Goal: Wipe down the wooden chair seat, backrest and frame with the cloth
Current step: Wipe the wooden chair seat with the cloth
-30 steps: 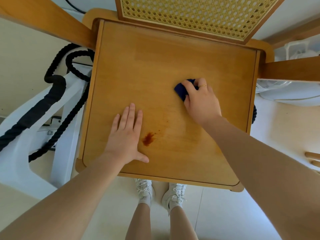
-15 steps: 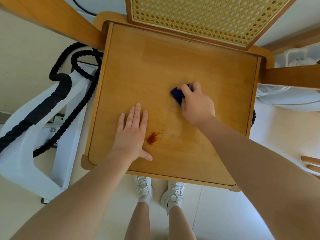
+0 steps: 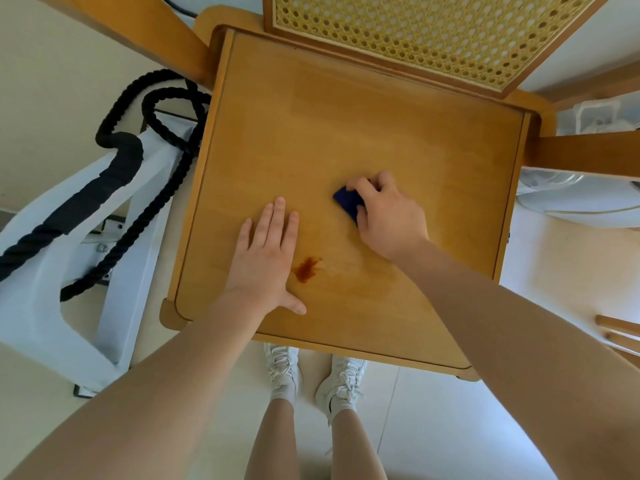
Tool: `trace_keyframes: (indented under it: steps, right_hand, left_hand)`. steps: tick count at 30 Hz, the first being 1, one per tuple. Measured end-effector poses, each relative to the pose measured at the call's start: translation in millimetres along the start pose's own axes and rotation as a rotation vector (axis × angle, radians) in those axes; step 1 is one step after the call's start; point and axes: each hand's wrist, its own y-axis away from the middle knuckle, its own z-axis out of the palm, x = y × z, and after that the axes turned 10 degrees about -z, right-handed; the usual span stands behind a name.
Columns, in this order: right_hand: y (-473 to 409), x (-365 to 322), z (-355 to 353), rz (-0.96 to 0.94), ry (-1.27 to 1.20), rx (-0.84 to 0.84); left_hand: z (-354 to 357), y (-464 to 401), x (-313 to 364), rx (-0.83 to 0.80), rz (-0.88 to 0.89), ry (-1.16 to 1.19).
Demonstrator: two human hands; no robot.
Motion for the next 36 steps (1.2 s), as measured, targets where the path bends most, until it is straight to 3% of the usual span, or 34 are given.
trace_keyframes:
  steps: [2, 4, 11, 18, 21, 25, 30, 36]
  right_hand:
    - [0.5, -8.2, 4.3, 0.057, -0.033, 0.049]
    - [12.2, -23.0, 12.9, -0.004, -0.077, 0.043]
    - [57.5, -69.4, 38.4, -0.262, -0.171, -0.151]
    - [18.4, -25.3, 12.9, -0.047, -0.028, 0.041]
    - [22.0, -39.5, 18.9, -0.005, -0.095, 0.077]
    - [51.8, -90.2, 43.8, -0.235, -0.138, -0.116]
    - [53.1, -99.6, 54.5, -0.484, 0.130, -0.077]
    - [2.6, -62.3, 32.1, -0.218, -0.040, 0.033]
  left_hand:
    - [2.0, -0.4, -1.5, 0.009, 0.005, 0.004]
    - [3.3, -0.4, -2.3, 0.023, 0.005, 0.014]
    - [7.9, 17.9, -6.5, 0.052, -0.109, 0.132]
    - [8.5, 27.3, -40.5, 0.010, -0.118, 0.150]
    - [9.8, 22.2, -55.6, -0.009, -0.141, 0.136]
    - [15.2, 24.9, -61.1, 0.002, -0.164, 0.164]
    - [19.3, 29.0, -62.4, 0.000, -0.276, 0.225]
    - [26.1, 22.0, -68.7, -0.016, -0.291, 0.294]
